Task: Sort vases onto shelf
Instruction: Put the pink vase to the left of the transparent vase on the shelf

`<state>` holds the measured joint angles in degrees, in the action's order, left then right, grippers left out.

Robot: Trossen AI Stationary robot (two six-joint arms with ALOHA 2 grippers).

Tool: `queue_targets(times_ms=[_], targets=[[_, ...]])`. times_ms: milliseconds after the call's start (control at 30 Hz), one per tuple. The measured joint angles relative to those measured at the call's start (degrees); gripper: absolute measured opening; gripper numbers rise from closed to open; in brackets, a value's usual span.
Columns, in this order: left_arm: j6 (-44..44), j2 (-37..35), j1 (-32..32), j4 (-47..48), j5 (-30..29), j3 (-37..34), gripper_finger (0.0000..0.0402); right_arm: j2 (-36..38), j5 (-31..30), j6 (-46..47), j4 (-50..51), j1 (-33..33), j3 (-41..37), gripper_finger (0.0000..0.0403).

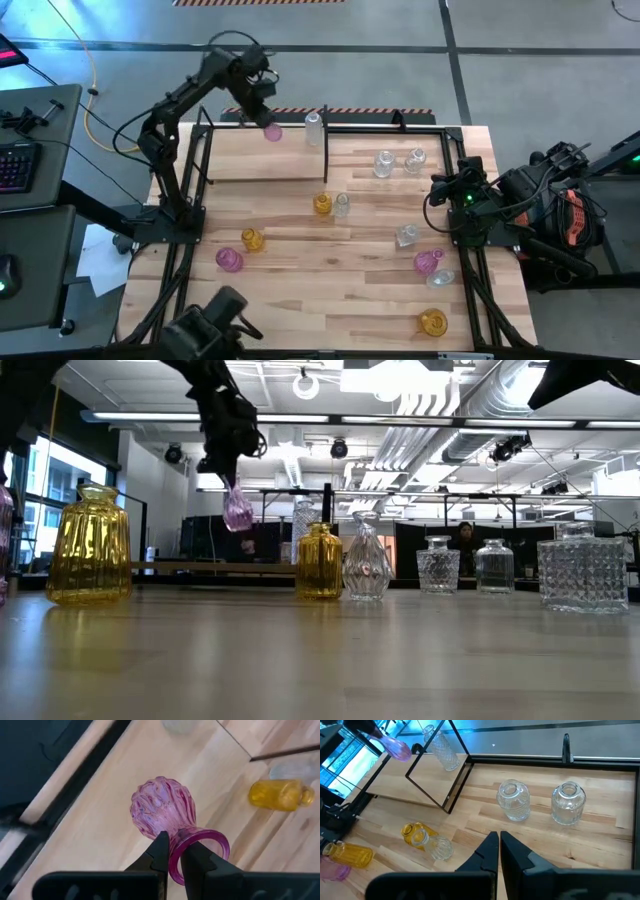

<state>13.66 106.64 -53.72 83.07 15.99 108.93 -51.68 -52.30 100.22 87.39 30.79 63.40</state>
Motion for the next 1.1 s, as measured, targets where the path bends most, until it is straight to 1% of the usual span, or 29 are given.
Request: queue_targets(times_ms=[100, 333, 533, 800, 1000, 1100], targets=[[-0.8, 0.1, -1.6, 1.1, 0.0, 2.2, 0.0017, 0.0, -0.3, 0.0, 0.0, 0.0, 0.0, 0.0000], [-2.9, 2.1, -2.9, 2.9, 1.1, 2.2, 0.0017, 0.0, -0.3, -0.2, 0.0, 0.0, 0.0, 0.0000], [-3.1, 5.2, -1.4, 3.2, 1.8, 2.2, 0.0017, 0.0, -0.3, -1.3, 0.0, 0.0, 0.0, 0.0000], [-4.6, 9.5, 1.0, 1.2, 1.8, 2.2, 0.0017, 0.0, -0.2, -1.7, 0.1, 0.0, 0.0, 0.0000], [-6.1, 10.0, 1.4, -2.4, 1.8, 2.2, 0.0017, 0.0, 0.3, -1.7, 0.2, 0.0, 0.0, 0.0000], [-6.6, 10.0, 1.4, -2.0, 1.8, 2.2, 0.0017, 0.0, 0.3, -1.7, 0.2, 0.0, 0.0, 0.0000]])
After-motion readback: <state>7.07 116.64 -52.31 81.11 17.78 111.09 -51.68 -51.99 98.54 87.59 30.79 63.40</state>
